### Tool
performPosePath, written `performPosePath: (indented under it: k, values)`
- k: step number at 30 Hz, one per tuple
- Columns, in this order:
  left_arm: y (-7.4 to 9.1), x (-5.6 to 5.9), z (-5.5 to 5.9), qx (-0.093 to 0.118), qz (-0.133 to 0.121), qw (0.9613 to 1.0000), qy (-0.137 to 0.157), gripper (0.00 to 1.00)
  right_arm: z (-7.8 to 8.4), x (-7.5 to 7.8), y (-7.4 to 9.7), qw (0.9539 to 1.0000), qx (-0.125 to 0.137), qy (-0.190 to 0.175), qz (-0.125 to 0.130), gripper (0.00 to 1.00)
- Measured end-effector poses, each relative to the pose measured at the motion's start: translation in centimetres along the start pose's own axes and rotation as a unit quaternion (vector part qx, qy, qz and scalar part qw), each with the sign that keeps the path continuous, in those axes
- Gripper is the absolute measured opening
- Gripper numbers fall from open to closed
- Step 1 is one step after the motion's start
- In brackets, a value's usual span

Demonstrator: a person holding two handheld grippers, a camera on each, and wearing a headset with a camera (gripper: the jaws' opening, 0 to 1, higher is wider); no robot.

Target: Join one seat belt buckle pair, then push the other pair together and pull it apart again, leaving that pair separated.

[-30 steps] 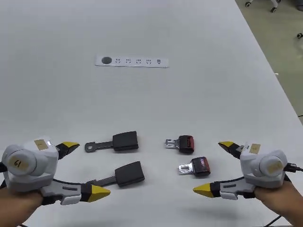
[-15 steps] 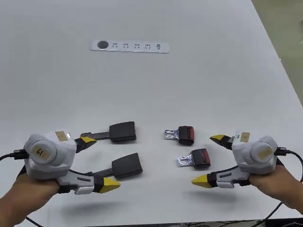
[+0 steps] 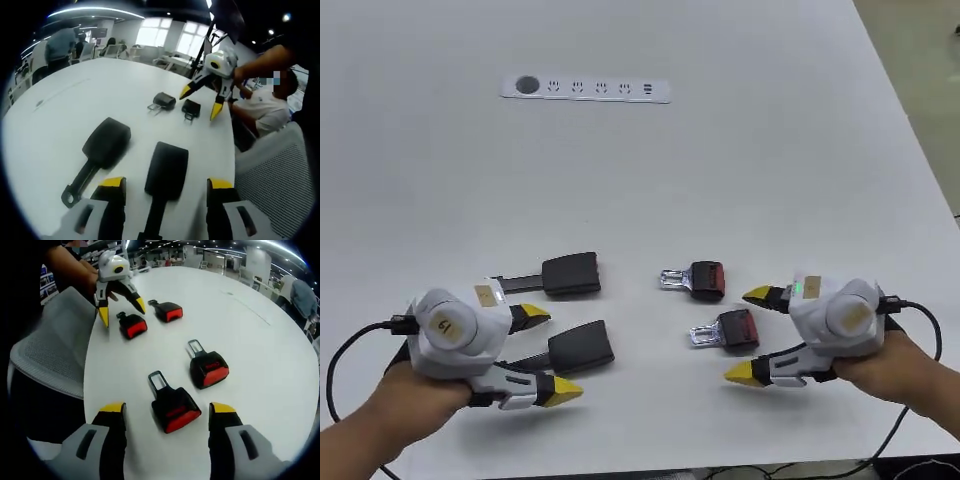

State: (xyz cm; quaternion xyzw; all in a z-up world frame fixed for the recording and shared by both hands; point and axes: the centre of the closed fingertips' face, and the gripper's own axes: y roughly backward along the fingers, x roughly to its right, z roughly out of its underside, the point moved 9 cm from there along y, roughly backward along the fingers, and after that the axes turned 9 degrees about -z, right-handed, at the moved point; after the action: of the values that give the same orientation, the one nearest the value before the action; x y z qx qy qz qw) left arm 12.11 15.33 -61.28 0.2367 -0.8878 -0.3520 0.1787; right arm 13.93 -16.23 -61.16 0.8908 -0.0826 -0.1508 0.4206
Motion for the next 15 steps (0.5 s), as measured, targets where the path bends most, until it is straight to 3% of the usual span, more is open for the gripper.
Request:
performPosePath:
  k: [3,5,8,9,15]
  values:
    - [-0.4,0.2,-0.3,-0.009,0.007,0.9999,-0.007,0.63,0.0,0.3,-0.1,0.9995,-0.016,0.025,-0.007,0.61]
    - [-0.7,-0.2,-0.4,-0.001,0.005,0.9998,-0.017,0.60,0.0,0.4,-0.2,0.9991,-0.028,0.030,-0.014,0.58]
    - [-0.9,0.3,-0.8,-0.001,0.014,0.9997,-0.020,0.55,-0.1,0.6,-0.4,0.9983,-0.038,0.040,-0.018,0.57]
    - [-1.1,0.4,-0.9,0.002,0.018,0.9990,-0.041,0.52,-0.3,0.6,-0.3,0.9977,-0.043,0.048,-0.021,0.56]
    - [-1.0,1.1,-1.3,0.003,0.008,0.9959,-0.090,0.40,-0.1,0.6,-0.6,0.9949,-0.069,0.068,-0.030,0.48]
